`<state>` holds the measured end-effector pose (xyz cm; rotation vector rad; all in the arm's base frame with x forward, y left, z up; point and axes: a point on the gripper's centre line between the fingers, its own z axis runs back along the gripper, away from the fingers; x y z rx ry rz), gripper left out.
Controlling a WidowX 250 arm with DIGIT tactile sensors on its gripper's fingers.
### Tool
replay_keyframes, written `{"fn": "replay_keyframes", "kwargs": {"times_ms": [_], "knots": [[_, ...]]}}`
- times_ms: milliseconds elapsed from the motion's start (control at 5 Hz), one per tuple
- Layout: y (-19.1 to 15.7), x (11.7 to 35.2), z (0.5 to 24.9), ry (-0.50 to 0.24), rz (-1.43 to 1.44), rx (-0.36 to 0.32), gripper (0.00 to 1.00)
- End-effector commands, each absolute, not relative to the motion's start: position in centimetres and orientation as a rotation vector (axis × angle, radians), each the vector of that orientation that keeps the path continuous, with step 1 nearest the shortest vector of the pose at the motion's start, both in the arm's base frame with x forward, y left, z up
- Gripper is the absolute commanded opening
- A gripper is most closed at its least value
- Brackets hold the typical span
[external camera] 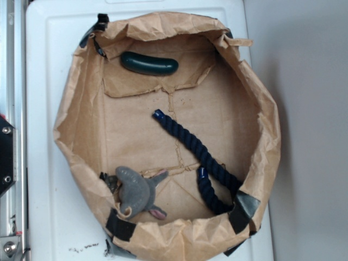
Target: Grab the blue rope.
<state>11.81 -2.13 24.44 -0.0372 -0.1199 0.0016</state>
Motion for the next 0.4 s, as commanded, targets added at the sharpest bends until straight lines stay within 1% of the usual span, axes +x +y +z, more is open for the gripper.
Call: {"fn": "replay_keyframes", "kwargs": {"times_ms": [0, 200], "knots": [[-2.13, 11.81, 24.44, -0.12, 0.002, -0.037, 1.0], [-2.81, 12.38, 24.02, -0.151, 0.026, -0.044, 1.0]]}}
